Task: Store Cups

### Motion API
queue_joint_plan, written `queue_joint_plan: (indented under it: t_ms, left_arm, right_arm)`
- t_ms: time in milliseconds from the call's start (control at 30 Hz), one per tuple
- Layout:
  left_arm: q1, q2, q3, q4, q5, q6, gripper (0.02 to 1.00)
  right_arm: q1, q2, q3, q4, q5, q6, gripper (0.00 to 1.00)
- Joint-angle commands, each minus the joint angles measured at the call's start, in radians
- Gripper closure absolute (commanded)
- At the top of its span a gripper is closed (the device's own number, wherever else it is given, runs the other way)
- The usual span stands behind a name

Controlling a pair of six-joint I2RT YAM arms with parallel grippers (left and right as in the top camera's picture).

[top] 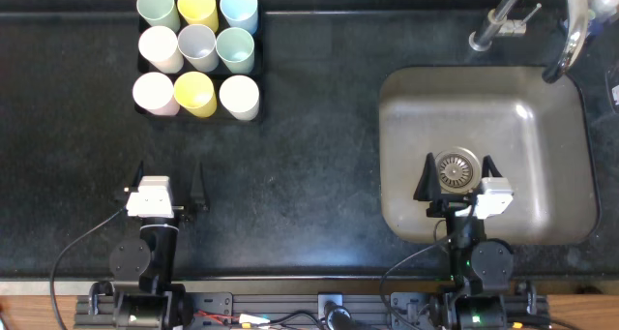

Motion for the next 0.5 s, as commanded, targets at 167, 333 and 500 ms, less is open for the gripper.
queue_joint_plan:
  t_ms: [167,333,500]
  left_arm:
    - [-0.002,-0.008,-0.002,-0.002,0.01,0.019,0.02]
    - [-0.002,-0.008,-0.002,-0.002,0.01,0.019,0.02]
    - [-0.002,-0.008,-0.002,-0.002,0.01,0.019,0.018]
  right_arm:
    - [0.005,-0.009,-0.014,0.003,-0.05,-0.049,0.005]
    - [0.005,-0.009,-0.014,0.003,-0.05,-0.049,0.005]
    - [0.005,-0.009,-0.014,0.003,-0.05,-0.049,0.005]
